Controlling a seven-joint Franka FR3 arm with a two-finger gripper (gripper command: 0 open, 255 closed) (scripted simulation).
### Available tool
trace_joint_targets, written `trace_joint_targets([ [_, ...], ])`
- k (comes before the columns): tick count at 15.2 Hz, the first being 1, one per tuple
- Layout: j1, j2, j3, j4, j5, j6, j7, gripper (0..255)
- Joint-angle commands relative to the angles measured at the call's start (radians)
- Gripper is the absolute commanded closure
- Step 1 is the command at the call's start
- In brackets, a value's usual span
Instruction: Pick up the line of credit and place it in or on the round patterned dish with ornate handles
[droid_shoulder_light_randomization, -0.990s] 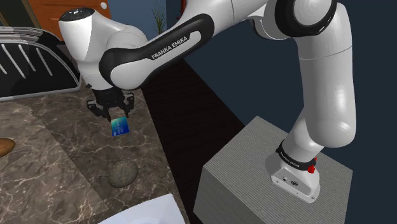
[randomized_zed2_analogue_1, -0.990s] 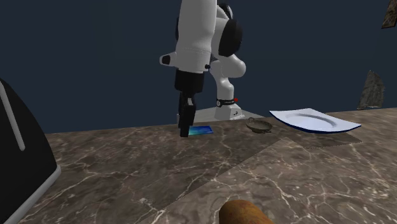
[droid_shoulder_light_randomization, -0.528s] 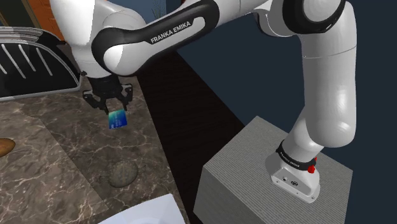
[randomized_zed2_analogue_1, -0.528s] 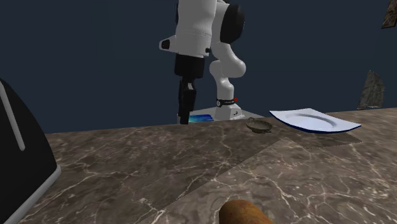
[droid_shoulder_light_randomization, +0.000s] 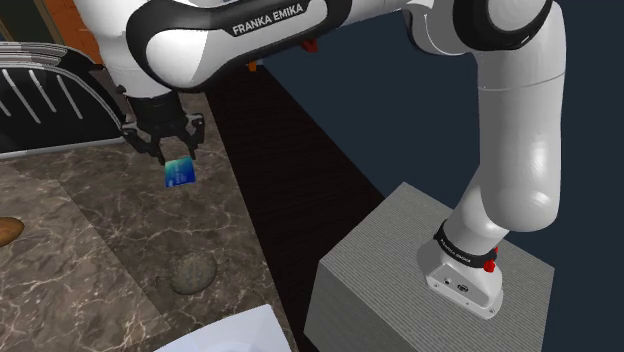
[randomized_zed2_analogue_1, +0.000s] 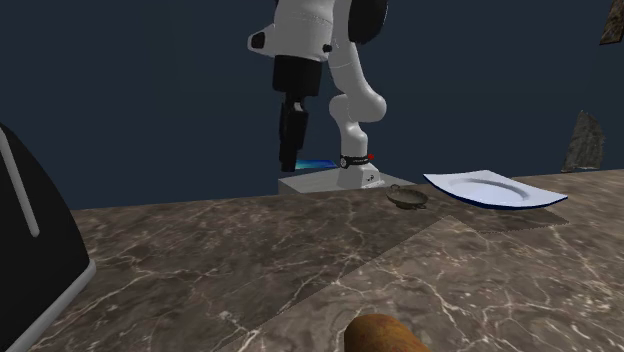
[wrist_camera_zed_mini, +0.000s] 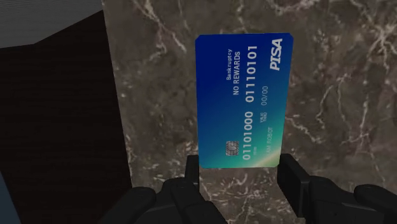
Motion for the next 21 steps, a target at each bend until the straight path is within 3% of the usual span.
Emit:
trace_joint_targets([
  [1,0.001,-0.007,0.003,0.018,0.006,-0.023,-0.007,255],
  [4,0.004,-0.013,0.007,0.049,0.013,-0.058,-0.017,255],
  [12,0.052,-0.138,0.071,-0.114,0.062,-0.033,0.124,255],
  [21,0.133,-0.199,0.129,-0.194,0.089,-0.033,0.271,255],
])
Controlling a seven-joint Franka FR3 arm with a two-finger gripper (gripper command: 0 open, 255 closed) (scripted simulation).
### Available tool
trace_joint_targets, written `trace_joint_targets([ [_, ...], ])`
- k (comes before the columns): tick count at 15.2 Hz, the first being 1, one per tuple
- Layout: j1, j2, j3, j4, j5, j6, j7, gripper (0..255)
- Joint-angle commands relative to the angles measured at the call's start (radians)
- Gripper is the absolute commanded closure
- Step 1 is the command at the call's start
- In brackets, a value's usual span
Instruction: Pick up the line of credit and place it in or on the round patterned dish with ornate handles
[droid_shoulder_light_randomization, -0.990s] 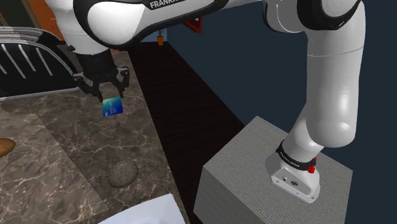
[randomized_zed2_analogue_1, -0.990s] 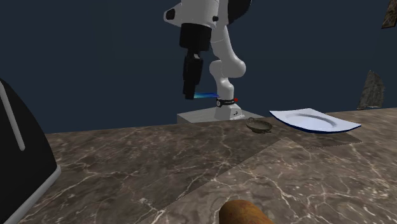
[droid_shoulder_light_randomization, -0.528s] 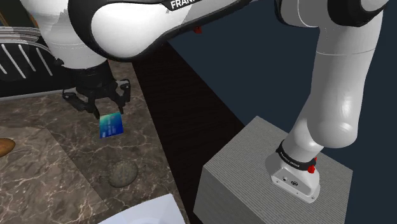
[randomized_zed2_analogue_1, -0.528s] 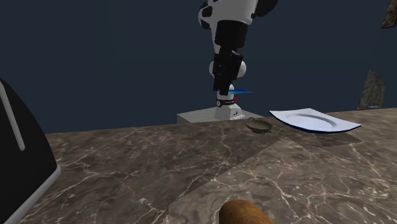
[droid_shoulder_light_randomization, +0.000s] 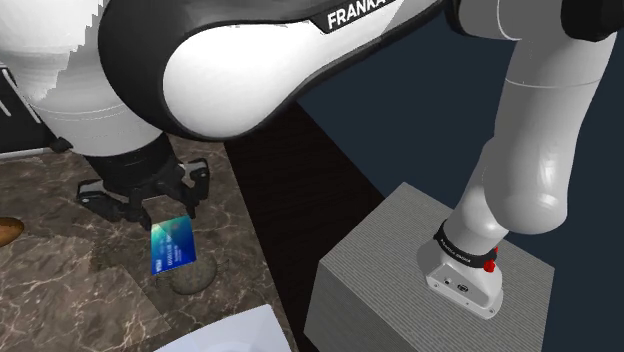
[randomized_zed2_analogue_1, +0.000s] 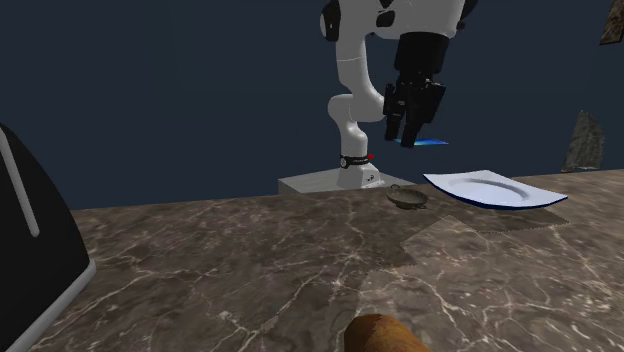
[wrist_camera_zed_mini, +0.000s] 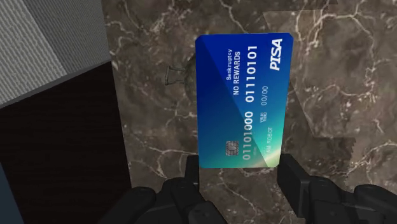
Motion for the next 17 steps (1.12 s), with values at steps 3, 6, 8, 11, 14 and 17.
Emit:
trace_joint_targets([
  [3,0.002,0.006,-0.002,-0.038,-0.008,0.039,0.018,255],
  [6,0.003,0.018,-0.007,-0.065,-0.021,0.073,0.03,255],
  [8,0.005,0.026,-0.011,-0.081,-0.03,0.095,0.039,255],
  [11,0.008,0.041,-0.017,-0.104,-0.045,0.127,0.052,255],
  [14,0.012,0.058,-0.025,-0.125,-0.061,0.158,0.066,255],
  [17,0.013,0.062,-0.026,-0.129,-0.065,0.165,0.069,255],
])
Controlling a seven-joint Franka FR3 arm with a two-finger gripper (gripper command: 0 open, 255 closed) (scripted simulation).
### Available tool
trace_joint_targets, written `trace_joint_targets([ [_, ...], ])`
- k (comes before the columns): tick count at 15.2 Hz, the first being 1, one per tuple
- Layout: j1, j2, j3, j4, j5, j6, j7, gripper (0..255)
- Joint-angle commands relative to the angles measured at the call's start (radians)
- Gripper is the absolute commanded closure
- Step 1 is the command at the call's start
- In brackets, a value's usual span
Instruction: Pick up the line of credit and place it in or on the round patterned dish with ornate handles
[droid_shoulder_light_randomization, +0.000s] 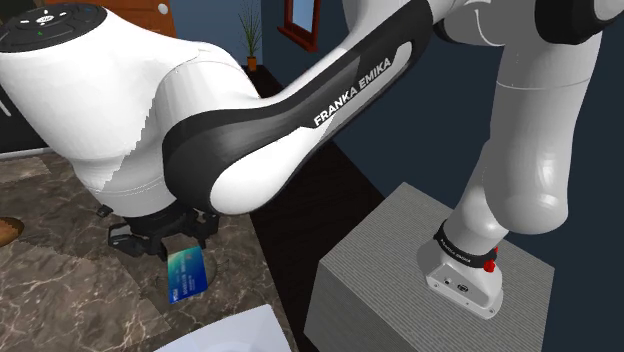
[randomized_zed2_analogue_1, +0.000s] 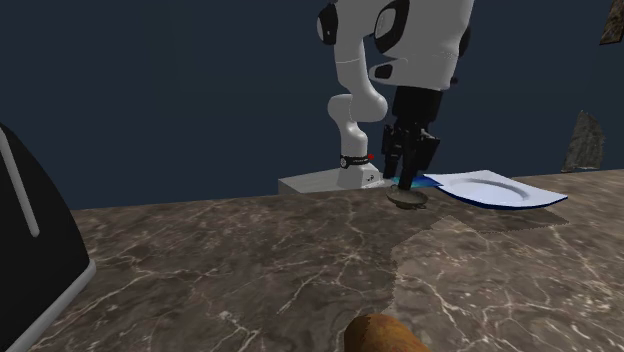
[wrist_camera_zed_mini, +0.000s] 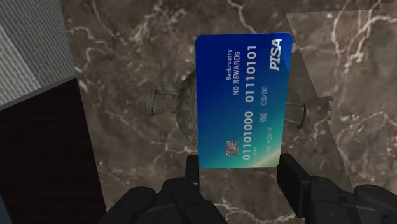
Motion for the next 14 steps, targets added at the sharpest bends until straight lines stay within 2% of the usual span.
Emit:
trace_joint_targets([
  [1,0.001,0.002,-0.001,0.0,-0.002,0.002,0.002,255],
  [5,0.001,0.002,-0.001,0.0,-0.002,0.002,0.002,255],
  [6,0.001,0.002,-0.001,0.0,-0.002,0.002,0.002,0],
  [11,0.001,0.002,-0.001,0.0,-0.002,0.002,0.002,0],
  [14,-0.001,-0.035,0.019,0.055,0.036,-0.079,-0.022,0],
])
